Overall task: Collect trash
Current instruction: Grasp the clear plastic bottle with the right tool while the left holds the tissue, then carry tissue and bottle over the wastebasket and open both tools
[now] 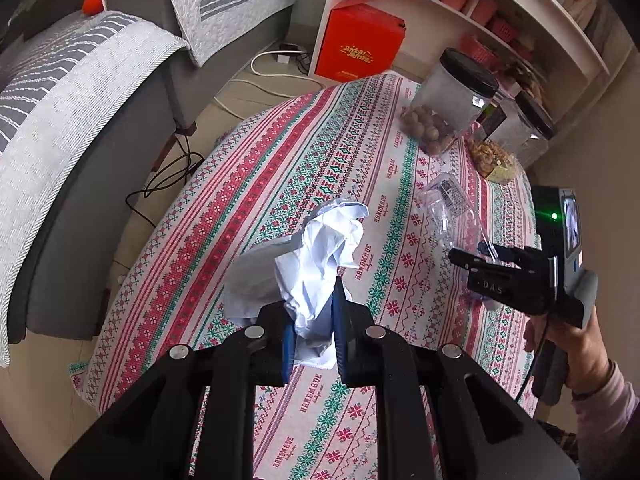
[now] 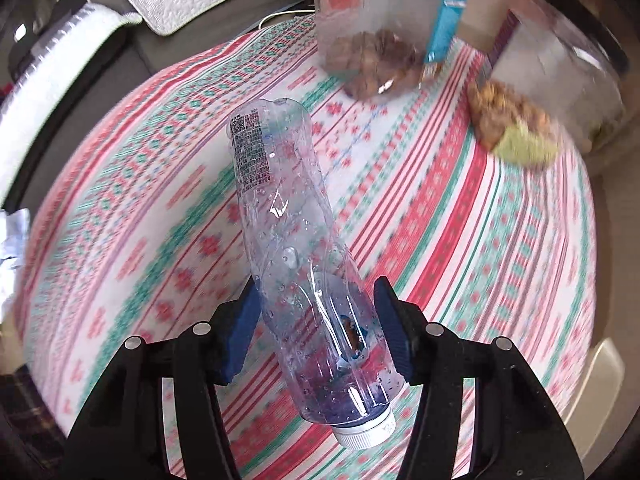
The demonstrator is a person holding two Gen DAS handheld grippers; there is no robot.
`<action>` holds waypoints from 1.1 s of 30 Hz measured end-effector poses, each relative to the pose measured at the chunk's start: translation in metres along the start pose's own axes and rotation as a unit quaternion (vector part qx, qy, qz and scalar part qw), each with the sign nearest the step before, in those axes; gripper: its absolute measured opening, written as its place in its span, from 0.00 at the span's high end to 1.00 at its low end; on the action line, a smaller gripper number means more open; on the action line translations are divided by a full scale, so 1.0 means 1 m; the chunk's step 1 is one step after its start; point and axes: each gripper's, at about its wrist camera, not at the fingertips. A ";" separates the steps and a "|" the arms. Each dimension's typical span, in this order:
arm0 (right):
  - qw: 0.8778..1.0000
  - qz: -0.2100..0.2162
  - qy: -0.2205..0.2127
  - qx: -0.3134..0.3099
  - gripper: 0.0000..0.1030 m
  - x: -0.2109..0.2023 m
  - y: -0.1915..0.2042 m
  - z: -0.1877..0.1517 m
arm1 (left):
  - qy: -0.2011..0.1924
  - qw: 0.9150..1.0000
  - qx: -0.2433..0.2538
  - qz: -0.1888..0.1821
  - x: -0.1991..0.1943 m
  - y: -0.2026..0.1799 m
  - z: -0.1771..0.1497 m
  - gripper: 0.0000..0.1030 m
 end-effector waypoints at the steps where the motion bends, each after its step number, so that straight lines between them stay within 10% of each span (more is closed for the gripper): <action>1: 1.000 0.009 0.000 0.009 0.51 -0.006 0.002 -0.008 | 0.000 1.000 0.001 -0.001 0.000 -0.002 -0.001 0.85; 16: 0.993 0.064 -0.060 0.078 0.58 -0.083 -0.023 -0.083 | 0.041 0.997 0.001 -0.073 0.027 -0.028 -0.017 0.85; 33: 0.971 0.069 -0.151 0.174 0.58 -0.113 -0.111 -0.094 | 0.042 0.993 0.033 -0.109 0.058 -0.085 -0.012 0.85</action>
Point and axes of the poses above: each gripper's, at about its wrist camera, not at the fingertips, and x roughly the way its jaws point, y to its left, z to its top, and after that the axes turned 15 degrees about -z, right-handed
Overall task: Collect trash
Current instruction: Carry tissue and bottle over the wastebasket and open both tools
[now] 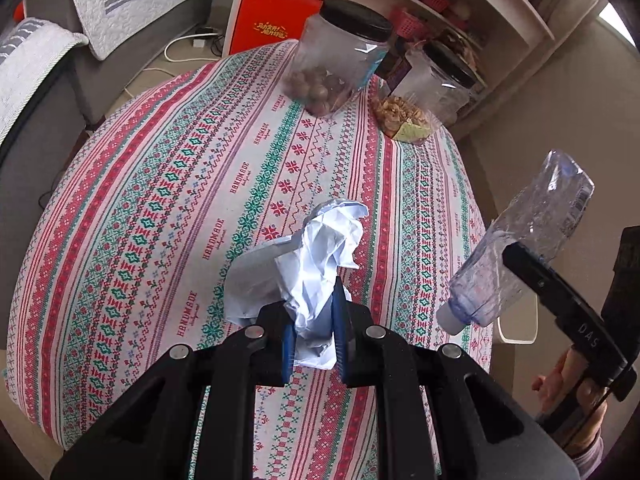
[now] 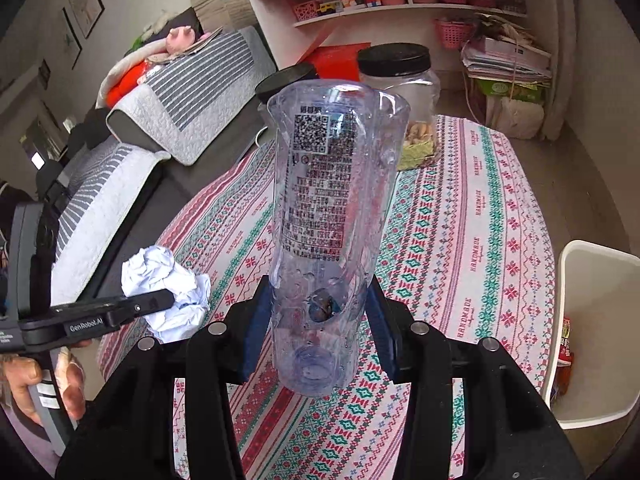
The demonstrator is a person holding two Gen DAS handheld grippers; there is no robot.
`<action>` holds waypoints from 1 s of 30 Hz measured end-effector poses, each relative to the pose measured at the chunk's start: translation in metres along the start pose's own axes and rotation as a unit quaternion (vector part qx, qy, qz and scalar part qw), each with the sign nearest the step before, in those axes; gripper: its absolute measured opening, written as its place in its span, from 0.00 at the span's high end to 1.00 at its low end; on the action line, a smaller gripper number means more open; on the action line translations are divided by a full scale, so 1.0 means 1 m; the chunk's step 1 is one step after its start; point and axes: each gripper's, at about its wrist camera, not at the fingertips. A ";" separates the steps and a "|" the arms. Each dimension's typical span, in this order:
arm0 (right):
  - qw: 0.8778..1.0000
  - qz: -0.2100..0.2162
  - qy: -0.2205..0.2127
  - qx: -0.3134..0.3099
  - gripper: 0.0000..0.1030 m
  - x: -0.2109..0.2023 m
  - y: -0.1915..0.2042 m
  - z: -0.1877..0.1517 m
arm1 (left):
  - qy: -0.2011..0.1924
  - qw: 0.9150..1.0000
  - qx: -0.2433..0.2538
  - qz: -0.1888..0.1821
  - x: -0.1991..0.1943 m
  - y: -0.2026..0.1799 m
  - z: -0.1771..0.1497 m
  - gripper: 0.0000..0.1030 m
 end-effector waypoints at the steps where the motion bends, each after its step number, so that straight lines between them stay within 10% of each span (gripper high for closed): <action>1: 1.000 -0.004 -0.007 0.008 0.58 -0.004 -0.007 0.002 | 0.003 1.000 0.001 0.001 0.003 -0.002 0.000 0.85; 13: 0.985 -0.056 -0.057 0.151 0.58 -0.041 -0.120 0.013 | 0.031 0.999 0.018 0.006 0.044 -0.028 -0.003 0.85; 23: 0.941 -0.138 -0.053 0.303 0.55 -0.061 -0.233 -0.012 | 0.029 0.997 0.057 -0.035 0.065 -0.082 -0.012 0.85; 30: 0.918 -0.165 -0.097 0.348 0.22 -0.100 -0.266 -0.024 | 0.041 0.993 0.098 -0.058 0.095 -0.146 -0.010 0.85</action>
Point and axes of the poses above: each gripper's, at about its wrist camera, not at the fingertips, and x roughly the way its jaws point, y to its left, z to its top, and after that the axes turned 15 degrees about -z, right-handed
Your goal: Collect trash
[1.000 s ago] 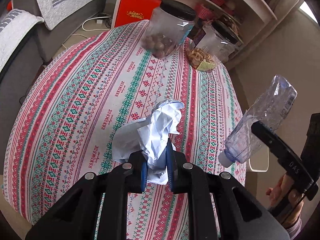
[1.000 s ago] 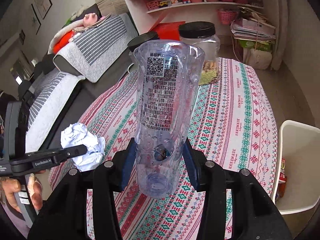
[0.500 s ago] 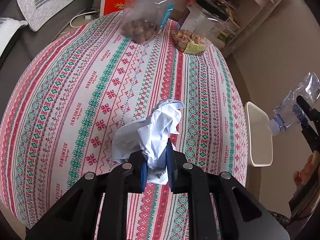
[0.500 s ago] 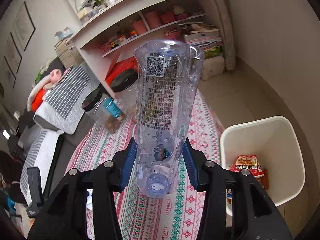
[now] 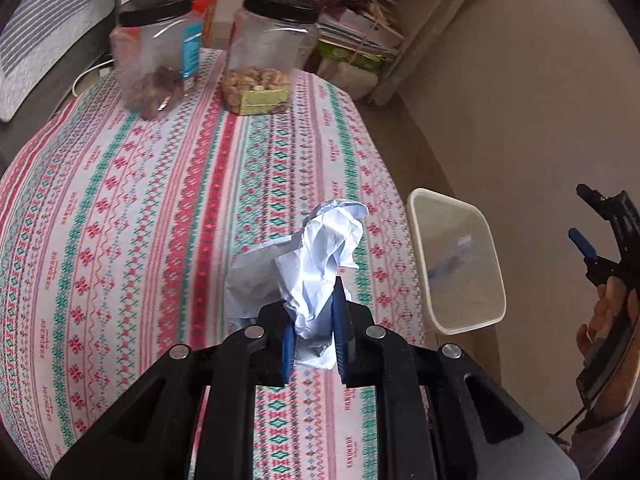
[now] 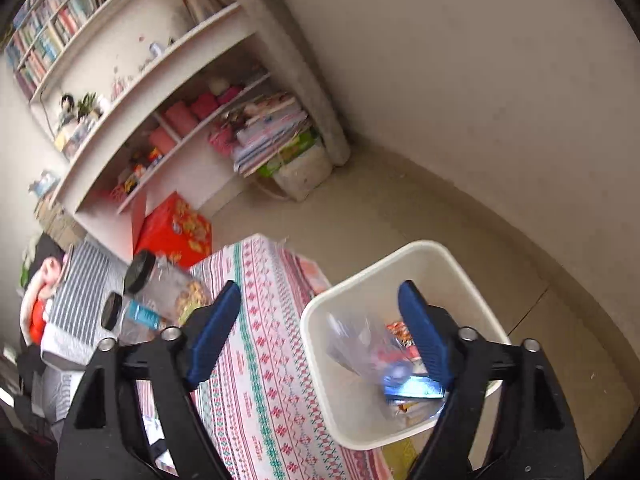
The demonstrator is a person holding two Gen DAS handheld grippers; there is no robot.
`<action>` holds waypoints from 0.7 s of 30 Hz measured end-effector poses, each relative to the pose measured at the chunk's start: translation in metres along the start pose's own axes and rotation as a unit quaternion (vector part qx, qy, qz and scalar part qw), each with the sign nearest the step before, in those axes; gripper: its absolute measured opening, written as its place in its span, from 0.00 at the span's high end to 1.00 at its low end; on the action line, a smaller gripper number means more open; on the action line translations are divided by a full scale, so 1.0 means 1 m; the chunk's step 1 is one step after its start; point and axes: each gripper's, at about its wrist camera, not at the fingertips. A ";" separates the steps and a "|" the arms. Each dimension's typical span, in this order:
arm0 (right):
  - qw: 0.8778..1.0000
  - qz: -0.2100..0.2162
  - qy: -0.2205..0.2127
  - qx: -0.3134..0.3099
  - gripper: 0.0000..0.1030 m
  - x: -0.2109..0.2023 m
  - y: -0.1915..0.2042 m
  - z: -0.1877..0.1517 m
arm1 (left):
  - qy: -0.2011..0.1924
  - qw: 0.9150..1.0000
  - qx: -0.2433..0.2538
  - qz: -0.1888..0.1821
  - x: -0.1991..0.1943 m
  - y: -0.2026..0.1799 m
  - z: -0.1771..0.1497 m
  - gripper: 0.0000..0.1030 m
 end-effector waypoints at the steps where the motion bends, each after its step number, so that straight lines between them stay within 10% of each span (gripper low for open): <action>1: 1.000 0.000 -0.005 0.007 0.20 -0.003 -0.004 0.003 | 0.002 1.000 0.005 -0.005 0.006 -0.009 0.003 0.85; 9: 0.993 0.048 -0.056 0.096 0.10 -0.032 -0.057 0.035 | 0.024 0.997 0.045 -0.059 0.067 -0.117 0.039 0.84; 14: 0.986 0.058 -0.091 0.125 0.07 -0.050 -0.080 0.042 | 0.009 0.994 0.058 -0.088 0.081 -0.171 0.060 0.50; 21: 0.981 0.063 -0.181 0.037 0.07 -0.090 -0.049 0.037 | -0.074 0.987 0.144 0.012 0.012 -0.183 0.036 0.28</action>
Point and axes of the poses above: each gripper's, at about its wrist camera, not at the fingertips, and x roughly the way its jaws point, y to its left, z to its top, and after that the axes turned 15 degrees about -z, right-handed
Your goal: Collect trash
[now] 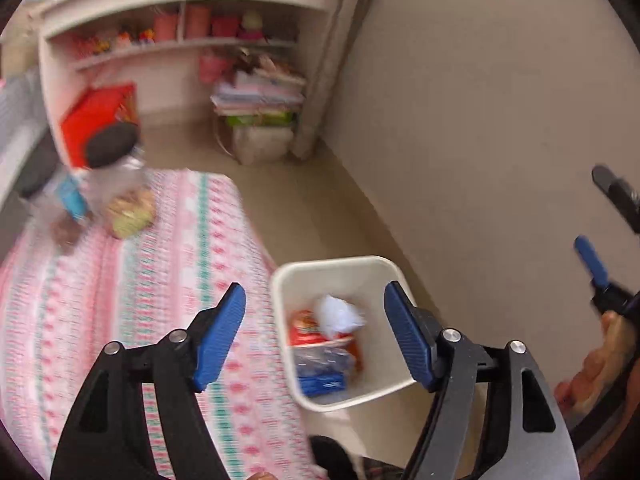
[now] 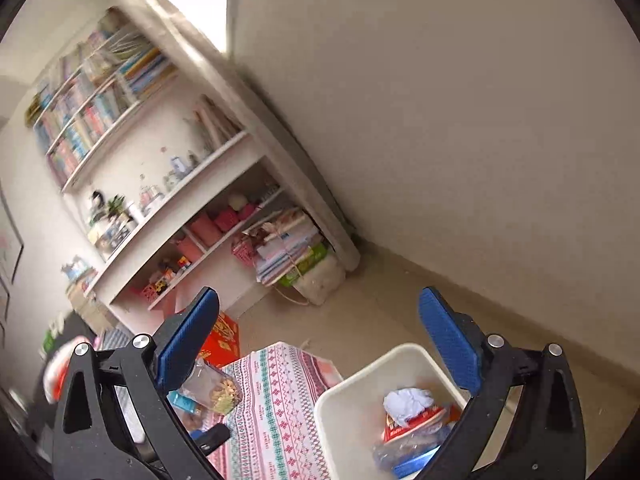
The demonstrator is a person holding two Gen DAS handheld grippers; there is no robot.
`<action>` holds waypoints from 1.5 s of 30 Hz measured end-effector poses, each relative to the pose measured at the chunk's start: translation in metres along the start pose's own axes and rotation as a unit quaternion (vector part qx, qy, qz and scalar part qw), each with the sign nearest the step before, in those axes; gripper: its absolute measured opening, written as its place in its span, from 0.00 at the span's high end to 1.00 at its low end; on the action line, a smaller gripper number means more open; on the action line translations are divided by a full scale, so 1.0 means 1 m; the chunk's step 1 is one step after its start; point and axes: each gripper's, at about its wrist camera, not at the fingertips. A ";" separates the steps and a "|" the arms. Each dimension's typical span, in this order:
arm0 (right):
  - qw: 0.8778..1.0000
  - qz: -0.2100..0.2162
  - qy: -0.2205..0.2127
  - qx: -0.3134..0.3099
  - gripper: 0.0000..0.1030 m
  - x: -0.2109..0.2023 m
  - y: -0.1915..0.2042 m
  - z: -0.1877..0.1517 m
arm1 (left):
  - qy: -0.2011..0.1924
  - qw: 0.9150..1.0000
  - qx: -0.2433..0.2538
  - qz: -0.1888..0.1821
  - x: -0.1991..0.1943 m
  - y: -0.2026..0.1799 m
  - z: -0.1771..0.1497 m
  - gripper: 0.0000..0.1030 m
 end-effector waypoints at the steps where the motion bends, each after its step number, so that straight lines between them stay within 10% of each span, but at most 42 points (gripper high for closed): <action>1: 1.000 0.014 -0.013 -0.018 0.07 -0.008 0.011 -0.002 | -0.017 0.999 0.010 0.025 -0.017 0.002 -0.005 0.24; 4: 0.996 0.040 -0.044 -0.071 0.07 -0.038 0.042 -0.013 | -0.093 0.988 0.052 0.116 -0.076 0.002 -0.020 0.16; 8: 0.982 0.096 -0.099 -0.130 0.07 -0.095 0.089 -0.040 | -0.242 0.926 0.121 0.262 -0.160 -0.006 -0.047 0.06; 10: 0.978 0.109 -0.111 -0.135 0.07 -0.122 0.103 -0.057 | -0.283 0.912 0.109 0.274 -0.196 0.001 -0.060 0.06; 13: 0.977 0.118 -0.071 -0.162 0.07 -0.134 0.124 -0.083 | -0.239 0.927 0.070 0.280 -0.219 0.023 -0.072 0.06; 27: 0.953 0.052 0.018 -0.297 0.07 -0.111 0.176 -0.199 | -0.206 0.935 -0.017 0.286 -0.224 0.121 -0.158 0.06; 45: 0.949 0.061 0.042 -0.306 0.07 -0.097 0.187 -0.216 | -0.176 0.949 -0.045 0.260 -0.209 0.130 -0.158 0.06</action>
Point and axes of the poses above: each gripper's, at about its wrist camera, not at the fingertips, and x roughly the way its jaws point, y to its left, z to its top, and after that the axes turned 15 degrees about -z, right-handed
